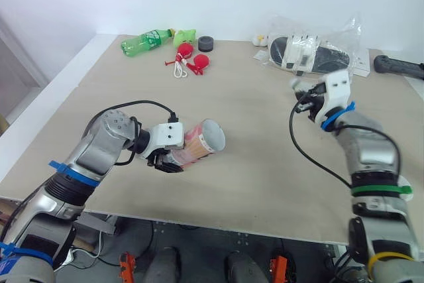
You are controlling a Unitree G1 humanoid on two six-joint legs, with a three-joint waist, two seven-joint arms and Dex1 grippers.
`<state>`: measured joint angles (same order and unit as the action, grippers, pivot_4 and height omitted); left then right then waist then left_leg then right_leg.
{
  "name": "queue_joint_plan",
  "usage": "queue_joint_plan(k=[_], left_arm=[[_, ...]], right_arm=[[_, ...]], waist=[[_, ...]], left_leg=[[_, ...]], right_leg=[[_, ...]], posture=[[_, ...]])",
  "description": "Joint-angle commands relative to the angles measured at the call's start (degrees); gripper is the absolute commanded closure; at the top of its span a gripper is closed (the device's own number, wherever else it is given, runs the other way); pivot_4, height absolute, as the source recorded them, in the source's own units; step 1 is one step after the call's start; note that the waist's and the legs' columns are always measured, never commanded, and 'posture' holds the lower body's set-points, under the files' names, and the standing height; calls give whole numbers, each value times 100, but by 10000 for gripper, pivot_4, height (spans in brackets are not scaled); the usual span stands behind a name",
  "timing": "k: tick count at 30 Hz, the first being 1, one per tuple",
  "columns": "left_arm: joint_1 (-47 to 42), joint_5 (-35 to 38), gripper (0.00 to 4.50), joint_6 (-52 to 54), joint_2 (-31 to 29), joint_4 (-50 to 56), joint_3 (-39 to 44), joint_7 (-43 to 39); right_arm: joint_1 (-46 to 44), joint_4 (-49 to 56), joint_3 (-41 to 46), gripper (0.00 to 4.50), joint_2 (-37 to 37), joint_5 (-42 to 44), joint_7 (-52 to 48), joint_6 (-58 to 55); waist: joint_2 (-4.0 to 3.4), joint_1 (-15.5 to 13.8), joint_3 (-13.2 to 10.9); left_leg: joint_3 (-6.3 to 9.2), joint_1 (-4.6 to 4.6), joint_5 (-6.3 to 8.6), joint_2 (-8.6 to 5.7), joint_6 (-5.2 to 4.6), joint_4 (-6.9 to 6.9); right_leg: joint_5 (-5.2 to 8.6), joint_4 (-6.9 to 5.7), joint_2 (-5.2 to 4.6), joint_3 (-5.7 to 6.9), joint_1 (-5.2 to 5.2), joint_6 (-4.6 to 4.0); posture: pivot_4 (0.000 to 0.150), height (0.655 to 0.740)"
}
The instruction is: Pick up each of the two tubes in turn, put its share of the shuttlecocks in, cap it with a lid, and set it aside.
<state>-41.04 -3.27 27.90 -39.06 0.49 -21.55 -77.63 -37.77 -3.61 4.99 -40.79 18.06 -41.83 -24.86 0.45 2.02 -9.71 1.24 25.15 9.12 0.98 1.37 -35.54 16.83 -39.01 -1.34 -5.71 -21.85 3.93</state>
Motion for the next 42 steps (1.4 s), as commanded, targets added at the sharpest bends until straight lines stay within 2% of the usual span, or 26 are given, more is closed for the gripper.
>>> queue_joint_plan(k=[1,4,6,10,13,16,19,27,30,31,32,34,38,39,40,41,42], left_arm=[[97,2,15266,11,94,-108,-274,-20],[58,-3,15266,-3,149,-171,-291,-9],[47,0,15266,-16,168,-196,-294,-7],[27,3,15266,-17,202,-229,-296,-1],[63,6,15266,-4,198,-196,-279,14],[95,3,15266,18,191,-165,-271,27],[107,5,15266,44,186,-138,-263,39],[128,13,15266,85,173,-96,-252,47],[123,9,15266,61,179,-127,-249,52],[118,8,15266,54,183,-137,-250,53],[114,8,15266,48,186,-144,-251,52],[95,6,15266,33,205,-172,-256,56],[63,2,15266,19,244,-215,-266,63],[59,3,15266,17,250,-218,-269,62],[54,3,15266,17,255,-220,-271,60],[50,2,15266,11,257,-225,-273,55],[44,3,15266,7,260,-236,-273,50]], right_arm=[[50,1883,-381,44421,-788,833,-1320,-888],[-70,2505,-694,44421,-1040,1122,-1645,-1363],[-192,2686,-1047,44421,-1038,985,-1697,-1491],[-404,2720,-1483,44421,-823,783,-1656,-1570],[-559,2677,-1740,44421,-630,641,-1693,-1492],[-646,2656,-1864,44421,-483,596,-1747,-1472],[-685,2655,-1884,36185,-400,608,-1828,-1474],[-819,2731,-1427,200,-465,994,-2062,-1645],[-927,2543,-1142,200,-556,1151,-2140,-1677],[-969,2440,-1086,4868,-590,1156,-2161,-1659],[-999,2361,-1062,6662,-615,1148,-2169,-1649],[-1102,2122,-1093,12984,-585,1050,-2167,-1561],[-1254,1903,-1471,33068,-417,827,-2274,-1410],[-1285,1886,-1590,36190,-345,798,-2326,-1391],[-1314,1865,-1730,41421,-277,724,-2353,-1366],[-1350,1791,-1935,44685,-197,557,-2373,-1273],[-1402,1683,-2139,44685,-75,406,-2391,-1192]], waist=[[1,-2,1],[13,0,4],[12,1,3],[14,-12,3],[14,-34,3],[14,-66,3],[14,-73,2],[14,-73,2],[14,-72,2],[14,-72,2],[15,-72,2],[15,-72,2],[14,-72,2],[14,-69,2],[14,-67,2],[14,-68,2],[14,-71,2]], left_leg=[[4,-1,2,2,1,-1],[15,-12,1,11,1,-9],[12,-13,0,13,1,-18],[-2,-10,-2,14,0,-27],[-3,-4,-2,10,0,-28],[1,-1,-1,10,0,-26],[7,2,-1,9,0,-23],[7,0,-1,12,0,-23],[8,2,-1,11,0,-22],[6,0,-1,11,0,-22],[6,0,-1,11,0,-22],[7,-1,-1,12,0,-23],[7,-3,-1,14,0,-23],[5,-3,-1,14,0,-22],[3,-4,-1,15,0,-22],[4,-4,-1,15,0,-22],[7,-3,-1,15,0,-22]], right_leg=[[2,0,3,4,4,2],[15,2,5,19,18,20],[12,1,4,18,21,21],[17,2,-4,13,19,6],[9,2,-9,14,18,27],[1,2,-8,20,16,4],[2,2,-8,28,16,0],[3,2,-6,30,16,1],[3,2,-6,30,16,-1],[2,2,-8,28,16,-1],[2,2,-7,29,16,-1],[3,2,-7,30,17,0],[3,2,-5,31,17,-1],[2,1,-5,30,16,-1],[3,2,-5,29,16,0],[3,2,-4,29,16,0],[3,1,-4,31,16,1]], posture=[[1500,7400],[1500,7400],[1500,7400],[1500,7400],[1500,7400],[1500,7400],[1500,7400],[1500,7400],[1500,7400],[1500,7400],[1500,7400],[1500,7400],[1500,7400],[1500,7400],[1500,7400],[1500,7400],[1500,7400]])
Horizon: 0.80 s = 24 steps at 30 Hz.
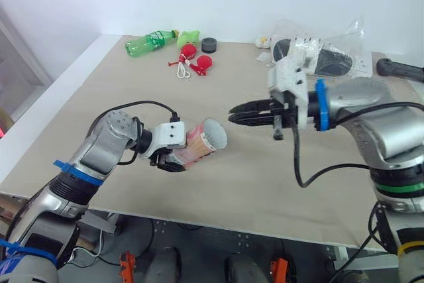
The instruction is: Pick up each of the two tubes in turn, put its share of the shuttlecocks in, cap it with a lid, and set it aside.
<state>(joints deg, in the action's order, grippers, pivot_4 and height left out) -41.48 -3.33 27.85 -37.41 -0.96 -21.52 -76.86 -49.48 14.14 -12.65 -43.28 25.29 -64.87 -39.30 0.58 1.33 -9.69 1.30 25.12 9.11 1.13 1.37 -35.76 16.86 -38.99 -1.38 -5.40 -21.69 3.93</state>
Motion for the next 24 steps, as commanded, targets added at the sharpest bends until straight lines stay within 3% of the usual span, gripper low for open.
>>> queue_joint_plan(k=[1,7,14,19,24], left_arm=[[87,7,15266,6,98,-99,-278,-27],[101,4,15266,15,132,-90,-308,-33],[116,4,15266,21,191,-52,-348,-32],[140,6,15266,24,206,-28,-347,-24],[181,-2,15266,38,211,0,-340,-12]], right_arm=[[-281,-187,-566,44685,288,-446,-119,327],[-761,-967,-1717,44685,861,-1505,-352,917],[-1172,-1779,-2389,44685,1461,-2326,-655,1443],[-1198,-1912,-2438,44685,1639,-2577,-879,1582],[-1214,-1700,-1884,44685,1603,-2319,-1005,1325]], waist=[[0,-2,0],[1,-6,0],[2,4,4],[3,9,6],[0,3,7]], left_leg=[[1,1,0,0,0,-1],[0,3,0,-4,0,-5],[6,-7,0,6,0,-6],[8,-43,-1,28,2,0],[10,-58,-1,42,2,13]], right_leg=[[0,0,0,1,0,0],[-2,0,-4,1,0,2],[-2,-2,6,13,6,-1],[1,-4,12,42,32,-18],[3,-5,17,57,38,-42]], posture=[[1500,7400],[1500,7400],[1500,7400],[1500,7400],[1500,7400]])
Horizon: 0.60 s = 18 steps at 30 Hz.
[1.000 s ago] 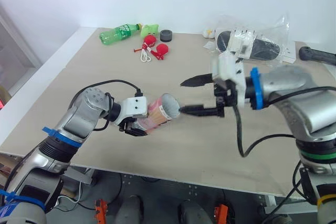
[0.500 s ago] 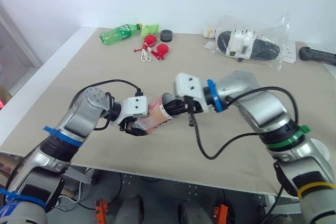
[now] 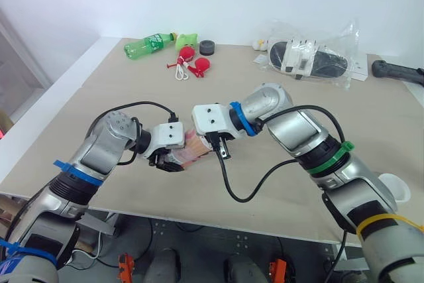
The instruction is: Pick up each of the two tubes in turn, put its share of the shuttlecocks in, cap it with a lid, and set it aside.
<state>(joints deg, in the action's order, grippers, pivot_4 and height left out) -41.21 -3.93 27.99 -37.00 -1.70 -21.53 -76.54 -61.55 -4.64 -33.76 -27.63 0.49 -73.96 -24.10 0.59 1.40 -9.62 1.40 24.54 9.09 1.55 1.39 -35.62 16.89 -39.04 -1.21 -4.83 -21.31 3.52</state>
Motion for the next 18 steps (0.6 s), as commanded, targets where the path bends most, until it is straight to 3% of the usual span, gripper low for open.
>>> queue_joint_plan(k=[1,11,18], left_arm=[[161,60,15266,23,169,74,-337,-43],[170,75,15266,-23,186,-9,-328,-36],[136,83,15266,-48,262,-67,-337,-27]], right_arm=[[0,317,406,44685,-53,301,-163,-301],[289,1542,1698,44685,-1050,1504,-496,-1440],[395,1639,1766,44685,-1200,1665,-334,-1576]], waist=[[0,-5,0],[0,-44,-1],[0,-42,-1]], left_leg=[[2,1,0,0,0,1],[39,55,0,-45,2,-2],[39,53,0,-37,2,-2]], right_leg=[[-4,0,0,3,0,-11],[14,3,-34,22,-5,2],[16,3,-30,30,-4,-1]], posture=[[1500,7400],[1500,7400],[1500,7400]])
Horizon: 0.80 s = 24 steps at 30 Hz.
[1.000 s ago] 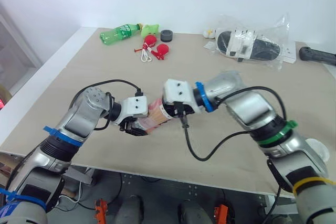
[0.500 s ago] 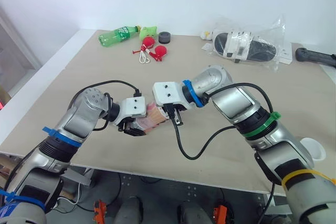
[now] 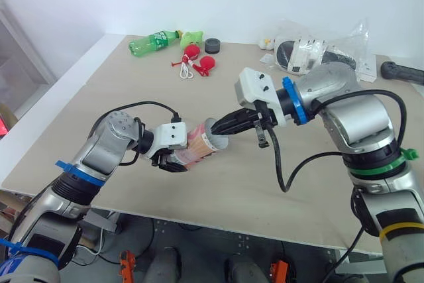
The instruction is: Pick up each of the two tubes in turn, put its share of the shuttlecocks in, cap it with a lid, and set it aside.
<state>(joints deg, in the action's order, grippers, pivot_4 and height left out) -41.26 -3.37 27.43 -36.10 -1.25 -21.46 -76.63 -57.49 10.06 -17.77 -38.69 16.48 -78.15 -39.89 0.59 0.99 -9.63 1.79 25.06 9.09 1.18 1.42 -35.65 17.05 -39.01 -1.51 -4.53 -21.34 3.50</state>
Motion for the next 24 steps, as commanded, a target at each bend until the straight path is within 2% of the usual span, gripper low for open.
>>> queue_joint_plan(k=[1,6,9,11,14,17,19,20,24], left_arm=[[143,30,15266,10,182,-110,-341,-10],[139,138,15266,-60,384,-150,-160,176],[99,410,15266,-214,745,-259,128,410],[84,574,15266,-318,1053,-349,331,661],[207,827,15266,-592,1556,-387,608,1107],[375,1032,15266,-763,1956,-390,749,1486],[500,1140,15266,-812,2159,-380,782,1688],[562,1145,15266,-858,2232,-364,770,1783],[797,1202,15266,-820,2398,-153,720,2049]], right_arm=[[-24,162,264,44685,-157,110,99,-20],[-28,-239,652,44685,-1173,-66,-225,483],[-20,-740,673,44685,-1931,-297,-693,1041],[-5,-1169,606,39953,-2387,-536,-1034,1450],[-17,-2260,142,28844,-3163,-1397,-1401,2616],[-314,-3360,-369,14752,-3509,-1940,-1435,3557],[-532,-4010,-630,3198,-3599,-2369,-1435,4101],[-612,-4250,-706,881,-3639,-2485,-1435,4246],[-558,-4830,-633,881,-3928,-2536,-1435,4254]], waist=[[0,-1,0],[-2,-80,-3],[0,-133,-6],[8,-145,-13],[24,-139,-32],[31,-99,-41],[25,-23,-44],[20,27,-45],[5,97,-57]], left_leg=[[-1,1,0,-2,0,-1],[-5,9,0,-25,0,-3],[-15,11,0,-47,0,-2],[-18,19,0,-56,0,-4],[-20,55,0,-57,-1,-15],[-30,64,7,-55,2,-9],[-42,62,7,-48,3,8],[-42,62,7,-49,3,15],[-43,54,7,-45,3,27]], right_leg=[[0,0,-3,1,1,0],[13,1,-42,15,-1,18],[28,5,-82,18,0,41],[28,12,-94,18,3,48],[24,20,-98,20,-8,58],[21,25,-95,19,-26,51],[16,22,-90,19,-45,34],[16,20,-89,19,-48,31],[23,12,-78,16,-51,19]], posture=[[1500,7400],[1500,7400],[1500,7400],[1500,7400],[1500,7400],[1500,7400],[1500,7400],[1500,7400],[1500,7400]])
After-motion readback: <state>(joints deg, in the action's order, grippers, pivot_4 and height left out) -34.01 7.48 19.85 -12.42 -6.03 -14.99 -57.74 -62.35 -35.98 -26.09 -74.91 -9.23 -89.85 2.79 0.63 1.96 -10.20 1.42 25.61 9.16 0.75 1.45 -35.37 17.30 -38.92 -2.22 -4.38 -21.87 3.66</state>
